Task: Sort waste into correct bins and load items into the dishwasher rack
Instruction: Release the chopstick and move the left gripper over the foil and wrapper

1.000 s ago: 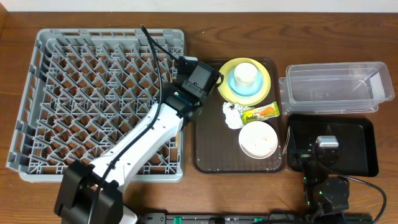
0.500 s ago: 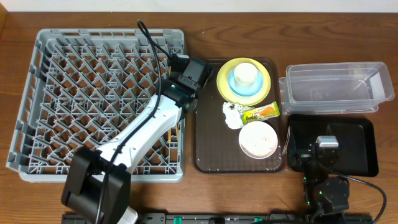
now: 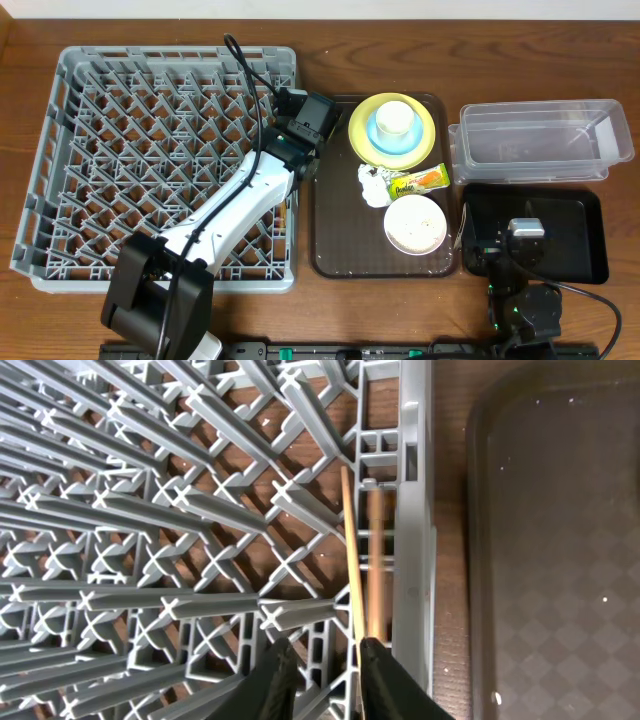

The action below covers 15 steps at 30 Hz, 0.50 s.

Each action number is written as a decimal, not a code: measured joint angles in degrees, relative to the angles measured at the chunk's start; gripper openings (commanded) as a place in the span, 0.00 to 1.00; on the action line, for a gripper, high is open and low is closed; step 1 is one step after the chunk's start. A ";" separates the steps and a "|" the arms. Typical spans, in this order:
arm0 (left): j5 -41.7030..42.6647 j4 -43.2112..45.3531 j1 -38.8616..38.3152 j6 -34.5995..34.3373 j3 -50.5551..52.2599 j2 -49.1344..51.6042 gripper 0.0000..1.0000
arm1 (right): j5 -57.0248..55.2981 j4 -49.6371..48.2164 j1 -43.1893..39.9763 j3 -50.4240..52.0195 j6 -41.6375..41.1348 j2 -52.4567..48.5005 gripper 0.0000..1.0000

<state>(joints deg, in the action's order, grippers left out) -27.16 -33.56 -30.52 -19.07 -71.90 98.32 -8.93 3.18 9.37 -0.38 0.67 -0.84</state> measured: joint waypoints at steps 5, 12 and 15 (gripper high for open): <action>0.02 0.00 0.00 0.02 0.00 0.00 0.26 | 0.00 0.00 0.00 0.00 0.00 0.00 0.99; 1.11 -0.02 0.00 0.02 0.00 -0.02 0.25 | 0.00 0.02 0.00 0.00 0.00 0.00 0.99; 2.60 -0.42 0.00 0.02 0.00 -0.22 0.24 | 0.00 0.00 0.00 0.00 0.00 0.00 0.99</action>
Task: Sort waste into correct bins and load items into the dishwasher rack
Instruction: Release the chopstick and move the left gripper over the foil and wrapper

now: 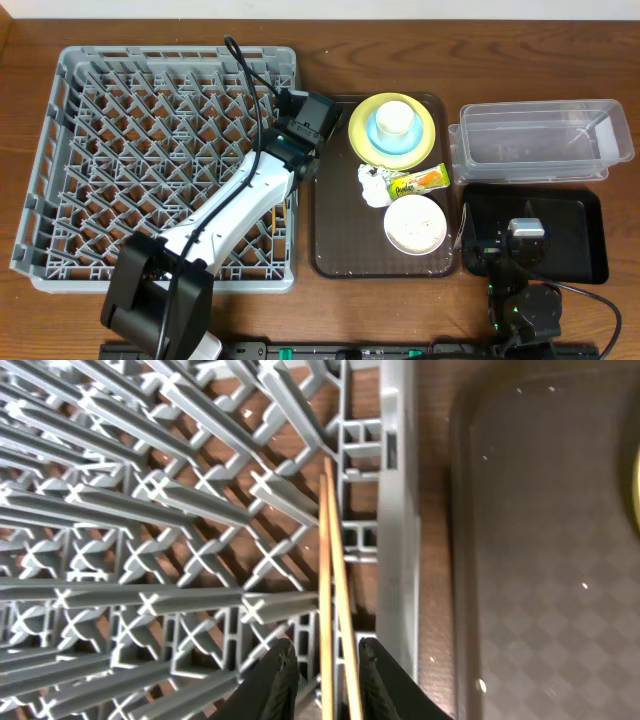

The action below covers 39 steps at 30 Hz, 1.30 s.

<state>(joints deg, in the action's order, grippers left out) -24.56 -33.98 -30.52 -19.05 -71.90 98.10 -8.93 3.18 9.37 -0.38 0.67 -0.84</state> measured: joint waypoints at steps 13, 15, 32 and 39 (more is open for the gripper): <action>21.90 0.24 -0.11 0.00 0.11 -8.96 0.23 | 0.00 0.02 0.00 0.00 0.00 0.00 0.99; 24.41 0.50 -0.44 0.00 0.11 -8.68 0.23 | 0.00 0.02 0.00 0.00 0.00 0.00 0.99; 28.50 5.16 -7.50 -0.17 0.11 -1.95 0.45 | 0.00 0.02 0.00 0.00 0.00 0.00 0.99; 28.50 5.95 -7.63 -0.17 0.11 0.20 0.45 | 0.00 0.02 0.00 0.00 0.00 0.00 0.99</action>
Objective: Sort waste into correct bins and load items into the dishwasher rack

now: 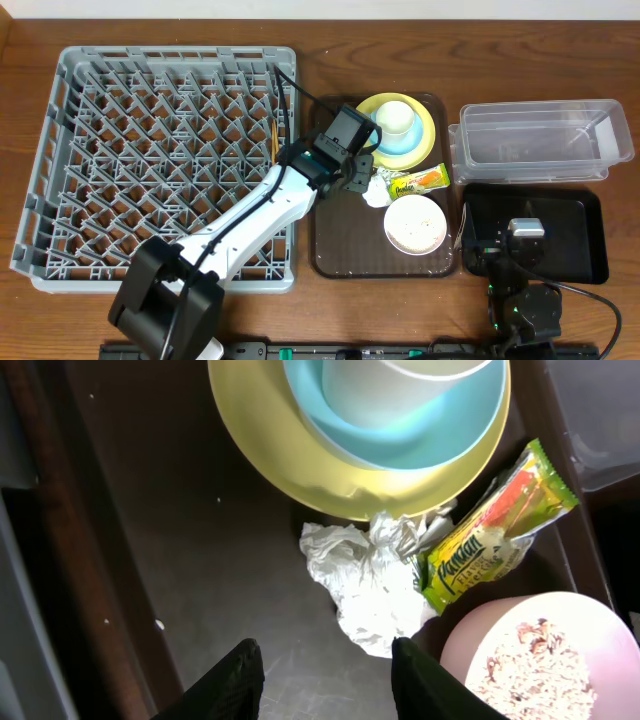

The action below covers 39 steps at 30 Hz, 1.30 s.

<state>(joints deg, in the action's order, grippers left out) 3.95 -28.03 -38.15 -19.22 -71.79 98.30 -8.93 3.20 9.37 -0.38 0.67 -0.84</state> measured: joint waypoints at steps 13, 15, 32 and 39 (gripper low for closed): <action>-0.96 1.81 0.00 0.00 0.00 0.31 0.43 | 0.00 0.00 0.00 0.00 0.00 0.00 0.99; -1.77 2.95 0.00 0.00 0.00 1.05 0.43 | 0.00 0.00 0.00 0.00 0.00 0.00 0.99; -3.52 16.70 0.92 -0.02 0.00 10.62 0.39 | 0.00 -0.02 0.00 0.00 0.00 -0.02 0.99; -3.96 17.62 1.40 0.00 0.00 12.63 0.39 | 0.00 0.00 0.00 0.00 0.00 -0.02 0.99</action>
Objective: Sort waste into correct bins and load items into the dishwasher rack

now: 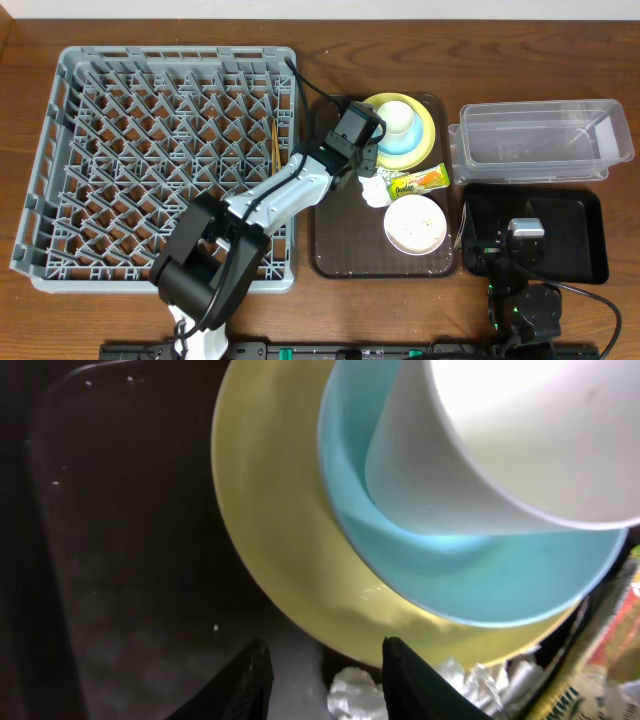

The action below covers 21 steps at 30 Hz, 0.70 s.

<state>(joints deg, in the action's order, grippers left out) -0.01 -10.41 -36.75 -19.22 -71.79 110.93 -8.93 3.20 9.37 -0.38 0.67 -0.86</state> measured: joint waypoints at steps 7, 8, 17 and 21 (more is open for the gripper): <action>-2.36 1.88 0.00 0.00 0.00 2.89 0.39 | 0.00 0.00 0.00 0.00 0.00 0.00 0.99; -2.80 2.08 0.00 -0.02 0.00 3.23 0.39 | 0.00 0.00 0.00 0.00 0.00 0.00 0.99; -4.46 3.85 0.00 -0.11 0.00 5.18 0.33 | 0.00 0.00 0.00 0.00 0.00 0.00 0.99; -4.72 3.93 0.00 -0.02 0.00 5.18 0.27 | 0.00 0.00 0.00 0.00 0.00 0.00 0.99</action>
<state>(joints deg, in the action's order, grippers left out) -4.73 -6.48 -36.75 -19.25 -71.79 116.11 -8.93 3.20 9.37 -0.38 0.67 -0.86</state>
